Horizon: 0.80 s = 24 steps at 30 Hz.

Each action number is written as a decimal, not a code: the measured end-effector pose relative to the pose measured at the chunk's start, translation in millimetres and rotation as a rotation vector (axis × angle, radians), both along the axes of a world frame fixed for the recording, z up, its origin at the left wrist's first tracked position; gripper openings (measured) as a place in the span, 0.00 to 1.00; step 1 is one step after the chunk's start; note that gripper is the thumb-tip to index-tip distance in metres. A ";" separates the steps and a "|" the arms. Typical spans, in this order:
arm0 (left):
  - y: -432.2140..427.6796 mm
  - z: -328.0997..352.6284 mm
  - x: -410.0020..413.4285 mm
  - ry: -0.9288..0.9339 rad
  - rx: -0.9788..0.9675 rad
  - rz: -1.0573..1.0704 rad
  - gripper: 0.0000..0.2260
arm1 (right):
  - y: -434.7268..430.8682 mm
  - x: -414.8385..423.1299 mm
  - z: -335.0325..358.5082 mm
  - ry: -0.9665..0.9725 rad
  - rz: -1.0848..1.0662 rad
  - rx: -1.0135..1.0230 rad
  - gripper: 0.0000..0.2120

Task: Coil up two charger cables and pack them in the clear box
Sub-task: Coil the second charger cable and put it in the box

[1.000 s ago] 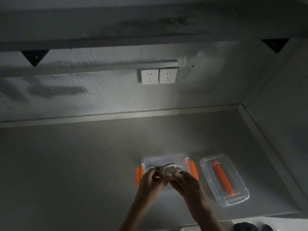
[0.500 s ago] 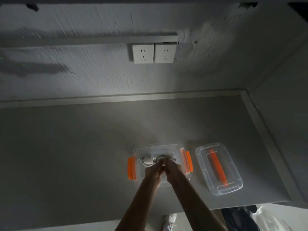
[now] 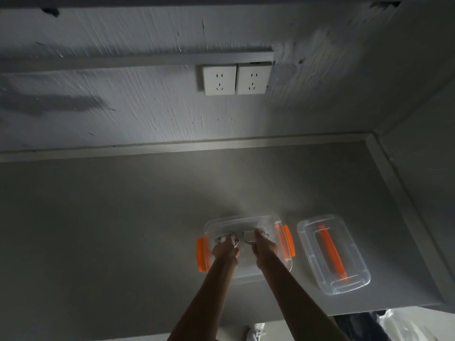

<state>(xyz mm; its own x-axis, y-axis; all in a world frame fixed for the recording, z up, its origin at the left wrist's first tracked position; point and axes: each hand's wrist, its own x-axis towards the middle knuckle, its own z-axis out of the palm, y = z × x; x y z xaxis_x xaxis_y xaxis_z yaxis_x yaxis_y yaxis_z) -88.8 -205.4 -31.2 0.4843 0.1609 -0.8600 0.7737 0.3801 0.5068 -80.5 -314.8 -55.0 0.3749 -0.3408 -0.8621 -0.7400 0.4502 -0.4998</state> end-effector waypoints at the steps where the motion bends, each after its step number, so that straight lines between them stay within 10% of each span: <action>1: 0.0 -7.6 2.5 -0.001 0.011 0.000 0.23 | 2.2 0.6 3.2 -0.025 -0.010 -0.007 0.16; 11: -1.4 -27.9 -2.2 0.073 0.336 -0.290 0.22 | 21.1 -5.3 14.8 -0.085 -0.052 -0.133 0.13; 24: 0.2 -21.2 -1.0 0.048 0.015 0.062 0.21 | 17.0 -11.4 19.3 -0.203 -0.150 0.148 0.16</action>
<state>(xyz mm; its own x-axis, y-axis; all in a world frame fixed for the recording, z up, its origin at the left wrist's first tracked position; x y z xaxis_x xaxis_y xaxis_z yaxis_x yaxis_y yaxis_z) -89.8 -205.2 -52.4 0.4312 0.2025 -0.8792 0.7724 0.4207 0.4757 -91.9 -297.8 -35.7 0.4998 -0.2811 -0.8193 -0.5516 0.6259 -0.5513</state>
